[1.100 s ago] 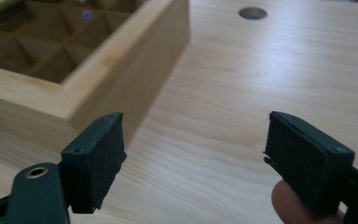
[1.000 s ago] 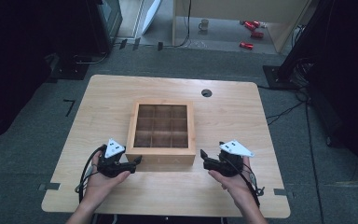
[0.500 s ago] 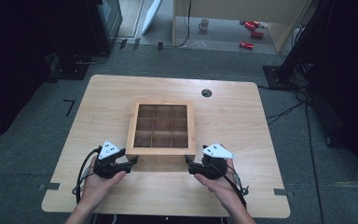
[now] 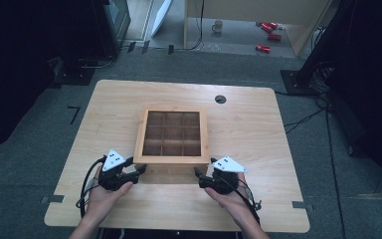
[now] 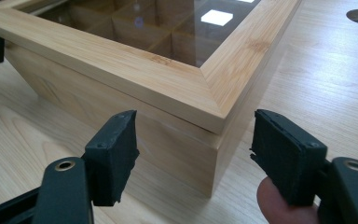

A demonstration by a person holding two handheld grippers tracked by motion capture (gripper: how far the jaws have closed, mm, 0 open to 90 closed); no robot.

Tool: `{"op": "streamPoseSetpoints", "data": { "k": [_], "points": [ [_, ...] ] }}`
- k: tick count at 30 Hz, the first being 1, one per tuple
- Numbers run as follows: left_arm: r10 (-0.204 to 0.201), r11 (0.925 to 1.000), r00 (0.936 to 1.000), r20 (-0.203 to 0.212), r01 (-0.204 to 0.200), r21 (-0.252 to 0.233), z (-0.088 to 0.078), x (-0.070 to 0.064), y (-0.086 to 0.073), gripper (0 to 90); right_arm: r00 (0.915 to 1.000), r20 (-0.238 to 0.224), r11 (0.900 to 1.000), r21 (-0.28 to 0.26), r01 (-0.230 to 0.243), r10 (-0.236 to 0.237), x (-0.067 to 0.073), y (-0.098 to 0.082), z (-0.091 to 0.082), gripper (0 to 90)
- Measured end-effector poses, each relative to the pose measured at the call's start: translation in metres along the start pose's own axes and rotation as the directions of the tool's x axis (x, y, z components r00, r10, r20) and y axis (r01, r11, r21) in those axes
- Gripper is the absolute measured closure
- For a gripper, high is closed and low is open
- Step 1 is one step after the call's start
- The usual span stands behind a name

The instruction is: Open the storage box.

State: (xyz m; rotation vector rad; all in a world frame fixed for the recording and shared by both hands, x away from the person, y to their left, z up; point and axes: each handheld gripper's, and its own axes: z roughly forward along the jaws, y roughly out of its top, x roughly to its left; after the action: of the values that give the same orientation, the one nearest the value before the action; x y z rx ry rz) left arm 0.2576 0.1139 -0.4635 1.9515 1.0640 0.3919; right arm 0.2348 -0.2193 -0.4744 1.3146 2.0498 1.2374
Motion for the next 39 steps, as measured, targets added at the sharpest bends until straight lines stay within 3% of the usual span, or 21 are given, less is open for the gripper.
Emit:
{"op": "streamPoseSetpoints", "data": {
  "k": [11, 21, 29, 32, 39],
  "points": [
    [0.017, 0.9997, 0.9999, -0.002, -0.017, -0.02, -0.003, -0.003, 0.006, 47.1, 0.9996, 0.017, 0.999, -0.027, -0.021, 0.022, 0.0, 0.002, 0.001, 36.1],
    [0.014, 0.9992, 0.9998, 0.011, -0.014, -0.037, -0.007, -0.001, 0.012, 46.7, 0.9958, 0.07, 0.995, -0.083, -0.054, 0.06, 0.0, 0.007, 0.001, 36.7],
    [-0.024, 0.9973, 0.9997, 0.005, 0.025, -0.069, -0.011, 0.004, 0.013, 46.9, 0.9935, 0.114, 0.992, -0.125, 0.023, -0.009, 0.003, 0.012, 0.0, 36.7],
    [-0.01, 0.9966, 0.9999, -0.006, 0.01, -0.082, -0.012, 0.003, 0.011, 44.2, 0.9924, 0.12, 0.991, -0.126, 0.042, -0.027, 0.003, 0.014, 0.0, 36.3],
    [-0.016, 0.9991, 0.9995, -0.028, 0.015, -0.039, -0.013, 0.011, -0.001, 32.7, 0.9893, 0.132, 0.986, -0.146, 0.08, -0.061, 0.003, 0.021, -0.003, 35.8]
  ]
}}
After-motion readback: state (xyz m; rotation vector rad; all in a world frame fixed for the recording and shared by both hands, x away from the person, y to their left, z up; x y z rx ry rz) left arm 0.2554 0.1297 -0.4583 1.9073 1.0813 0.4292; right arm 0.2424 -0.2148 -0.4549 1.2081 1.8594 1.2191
